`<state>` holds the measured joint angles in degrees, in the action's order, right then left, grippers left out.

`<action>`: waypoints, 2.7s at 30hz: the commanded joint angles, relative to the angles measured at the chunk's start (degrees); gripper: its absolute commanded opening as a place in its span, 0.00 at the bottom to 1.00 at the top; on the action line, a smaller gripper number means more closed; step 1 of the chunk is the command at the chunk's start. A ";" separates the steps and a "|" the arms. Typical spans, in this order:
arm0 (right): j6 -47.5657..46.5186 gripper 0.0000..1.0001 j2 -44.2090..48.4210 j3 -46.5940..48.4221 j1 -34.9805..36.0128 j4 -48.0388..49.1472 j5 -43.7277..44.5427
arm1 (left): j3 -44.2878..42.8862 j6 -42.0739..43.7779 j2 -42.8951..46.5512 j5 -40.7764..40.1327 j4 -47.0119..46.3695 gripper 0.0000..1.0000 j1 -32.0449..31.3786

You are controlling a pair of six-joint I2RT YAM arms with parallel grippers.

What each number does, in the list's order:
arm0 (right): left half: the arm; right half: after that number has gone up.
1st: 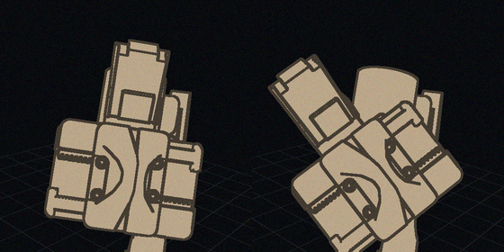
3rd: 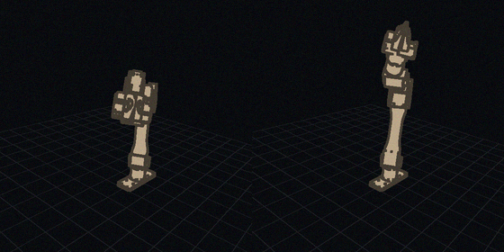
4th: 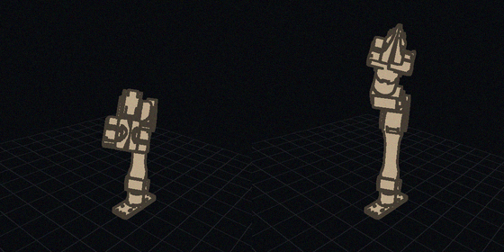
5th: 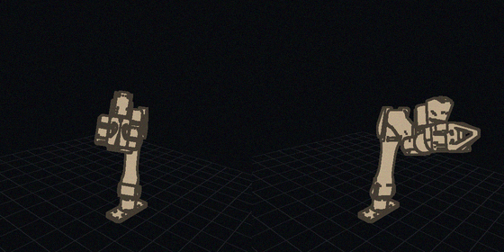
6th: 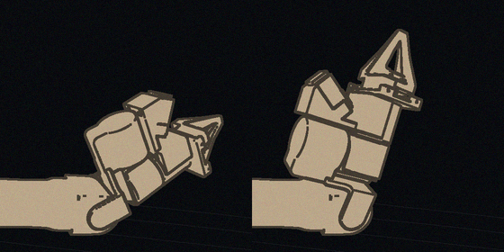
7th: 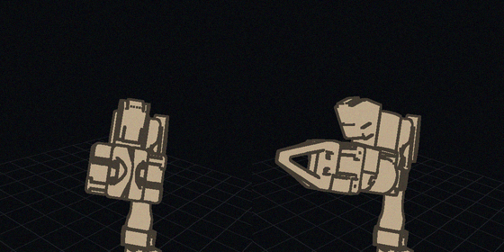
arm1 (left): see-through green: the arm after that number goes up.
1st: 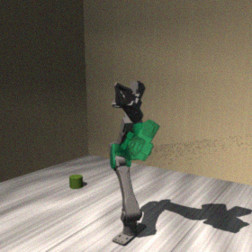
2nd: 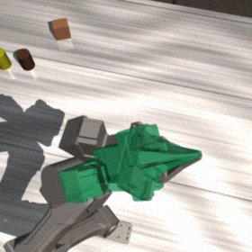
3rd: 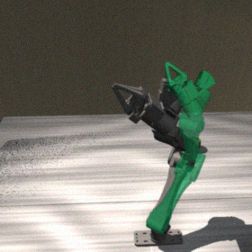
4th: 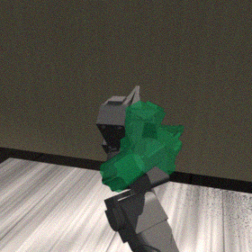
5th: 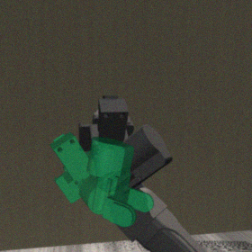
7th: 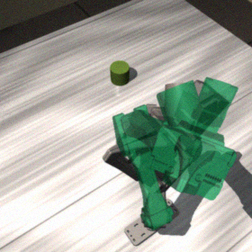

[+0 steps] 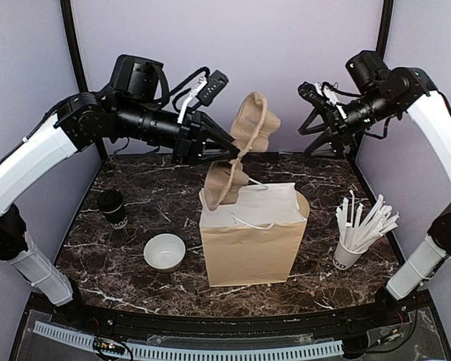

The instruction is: Pack the takeout coffee

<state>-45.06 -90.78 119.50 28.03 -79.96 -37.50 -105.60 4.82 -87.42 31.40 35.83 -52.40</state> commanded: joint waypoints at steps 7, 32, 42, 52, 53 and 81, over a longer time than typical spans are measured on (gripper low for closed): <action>0.90 0.78 8.10 -11.02 -5.04 4.75 -4.03 | -6.26 6.68 -8.17 8.92 1.61 0.34 -2.50; 1.20 0.77 8.60 -14.88 -5.09 6.26 -5.66 | 0.74 16.04 -13.02 0.37 8.02 0.32 -2.53; 0.76 0.77 8.96 -17.31 -5.09 7.18 -5.44 | 1.23 16.11 -14.88 -2.66 14.10 0.33 -2.53; -0.03 0.77 9.04 -18.73 -5.09 7.42 -5.83 | -2.07 12.91 -19.03 -6.35 23.88 0.35 -3.55; -0.03 0.77 9.11 -18.96 -5.09 7.45 -5.76 | -2.55 12.70 -19.20 -7.23 25.04 0.35 -3.79; -0.12 0.77 9.53 -22.55 -5.08 8.80 -7.48 | 2.29 0.40 -11.28 -11.60 32.58 0.37 -10.63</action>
<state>-45.08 -81.82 97.47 23.20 -72.34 -43.64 -106.10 8.23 -101.34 19.64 64.45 -62.98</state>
